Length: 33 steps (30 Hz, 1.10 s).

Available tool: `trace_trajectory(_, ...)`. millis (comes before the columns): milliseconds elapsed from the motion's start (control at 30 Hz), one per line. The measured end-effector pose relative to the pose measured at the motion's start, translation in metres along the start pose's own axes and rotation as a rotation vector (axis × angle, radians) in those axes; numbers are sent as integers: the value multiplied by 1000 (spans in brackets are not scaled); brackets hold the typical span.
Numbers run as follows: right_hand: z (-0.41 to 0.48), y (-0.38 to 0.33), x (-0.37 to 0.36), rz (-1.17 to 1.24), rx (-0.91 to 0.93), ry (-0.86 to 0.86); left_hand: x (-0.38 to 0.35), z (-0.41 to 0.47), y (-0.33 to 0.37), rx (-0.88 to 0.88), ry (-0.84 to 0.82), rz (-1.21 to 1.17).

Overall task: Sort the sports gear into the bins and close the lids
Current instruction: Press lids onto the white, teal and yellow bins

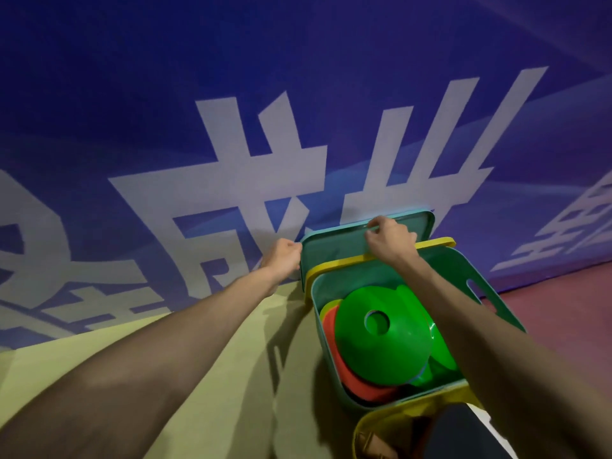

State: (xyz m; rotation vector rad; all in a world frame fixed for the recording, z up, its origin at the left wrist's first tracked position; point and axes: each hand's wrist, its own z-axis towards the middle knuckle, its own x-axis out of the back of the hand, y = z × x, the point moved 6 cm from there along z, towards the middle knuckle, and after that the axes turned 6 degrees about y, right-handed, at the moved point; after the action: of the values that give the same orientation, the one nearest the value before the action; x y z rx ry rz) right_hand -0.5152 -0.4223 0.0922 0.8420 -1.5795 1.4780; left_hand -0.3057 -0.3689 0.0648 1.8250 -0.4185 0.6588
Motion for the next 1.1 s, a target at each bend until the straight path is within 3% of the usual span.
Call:
trace_trajectory(133,21,3,-15,-129,84,41,-9,20,4,-168,60,382)
trace_trajectory(300,36,9,-33,-188,121,13,-11,30,10,-256,156,416)
trace_trajectory(400,41,10,-37,-130,94,-1,-18,35,5,-209,106,419)
trace_trajectory(567,44,6,-33,-88,51,-6,-25,42,1,-37,93,149)
trace_trajectory(767,33,6,-35,-117,54,-7,-6,35,5,13,177,-76)
trace_trajectory(1100,-38,-69,27,20,255,163,75,-41,8,148,336,-365)
